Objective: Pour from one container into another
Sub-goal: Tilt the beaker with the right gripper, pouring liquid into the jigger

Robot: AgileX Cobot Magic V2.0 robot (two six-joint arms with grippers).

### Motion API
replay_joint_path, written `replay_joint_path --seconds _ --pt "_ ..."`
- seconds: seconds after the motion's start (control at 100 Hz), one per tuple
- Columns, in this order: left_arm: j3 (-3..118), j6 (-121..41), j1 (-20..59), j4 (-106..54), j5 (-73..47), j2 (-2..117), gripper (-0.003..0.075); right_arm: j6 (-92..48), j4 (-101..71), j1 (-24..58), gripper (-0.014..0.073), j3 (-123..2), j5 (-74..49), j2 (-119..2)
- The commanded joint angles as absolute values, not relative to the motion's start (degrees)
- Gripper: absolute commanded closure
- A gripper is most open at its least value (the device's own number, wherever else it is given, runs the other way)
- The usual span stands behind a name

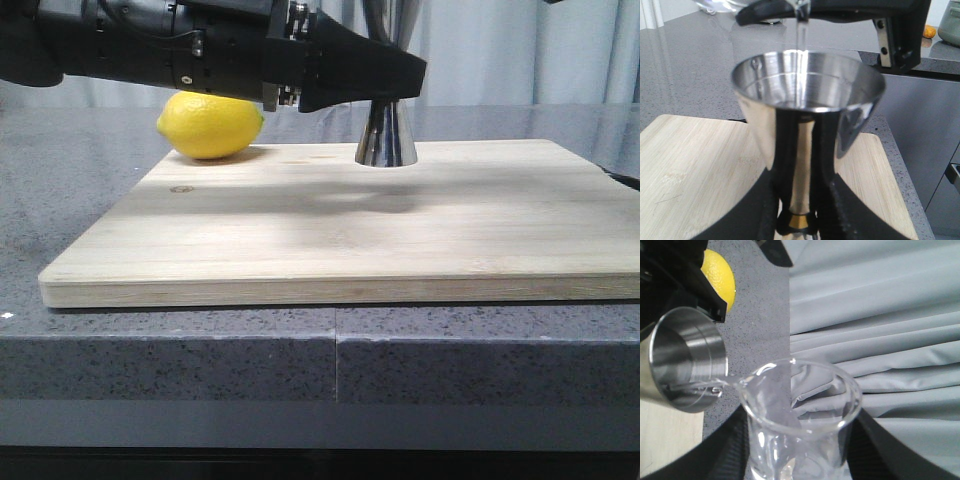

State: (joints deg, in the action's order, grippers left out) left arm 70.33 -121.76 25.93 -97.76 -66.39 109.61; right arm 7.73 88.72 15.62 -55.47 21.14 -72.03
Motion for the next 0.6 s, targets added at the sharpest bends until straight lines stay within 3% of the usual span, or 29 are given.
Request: replay_joint_path --seconds 0.0,0.59 --pt "72.12 -121.31 26.41 -102.17 -72.8 106.83 0.0662 7.34 87.49 15.63 0.034 -58.01 21.18 -70.08" --pt "72.12 -121.31 26.41 -102.17 -72.8 106.83 0.0662 7.34 89.07 15.63 0.034 -58.15 21.05 -70.08"
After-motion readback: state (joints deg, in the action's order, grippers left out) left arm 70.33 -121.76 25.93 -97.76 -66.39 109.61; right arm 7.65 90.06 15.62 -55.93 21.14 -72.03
